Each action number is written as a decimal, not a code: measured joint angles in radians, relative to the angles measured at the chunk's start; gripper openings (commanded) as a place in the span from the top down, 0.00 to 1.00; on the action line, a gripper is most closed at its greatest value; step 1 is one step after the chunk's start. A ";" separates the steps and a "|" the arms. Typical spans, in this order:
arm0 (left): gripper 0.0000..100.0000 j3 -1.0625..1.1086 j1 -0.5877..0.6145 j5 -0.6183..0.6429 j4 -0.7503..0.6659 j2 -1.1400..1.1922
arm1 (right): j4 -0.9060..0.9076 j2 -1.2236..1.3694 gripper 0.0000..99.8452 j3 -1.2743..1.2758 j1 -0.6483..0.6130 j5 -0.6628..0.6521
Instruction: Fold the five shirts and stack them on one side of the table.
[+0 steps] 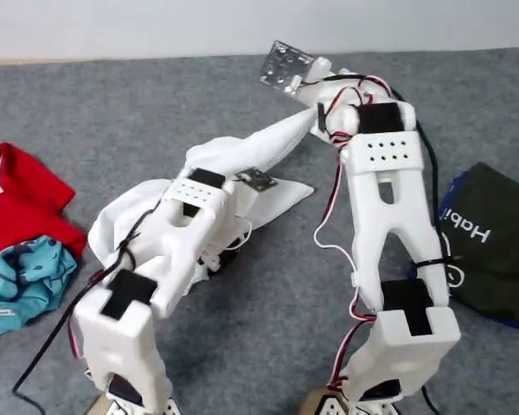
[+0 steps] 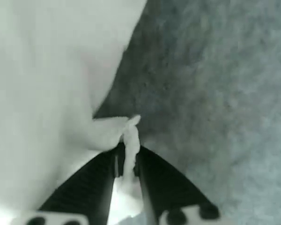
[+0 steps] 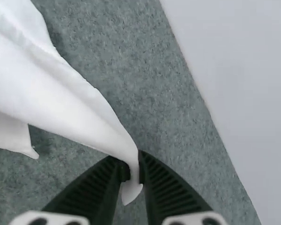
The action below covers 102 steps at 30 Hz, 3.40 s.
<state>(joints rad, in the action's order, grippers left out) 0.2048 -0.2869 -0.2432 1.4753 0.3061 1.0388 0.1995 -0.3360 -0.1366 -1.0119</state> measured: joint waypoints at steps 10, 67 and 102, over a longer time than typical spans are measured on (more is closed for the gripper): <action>0.99 -0.167 0.212 -0.002 0.164 -0.514 | 0.084 -0.175 0.99 0.000 0.057 0.000; 0.99 -1.496 0.615 -0.094 0.259 -0.764 | -0.014 -1.312 0.99 -0.006 0.379 -0.163; 0.99 -0.425 0.614 -0.371 0.226 -1.496 | -0.121 -1.215 0.99 0.037 0.379 -0.209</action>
<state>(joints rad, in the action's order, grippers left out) -0.2202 0.3268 -0.6145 1.7008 -1.1899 0.9175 -1.0157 -0.2992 0.2424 -1.2206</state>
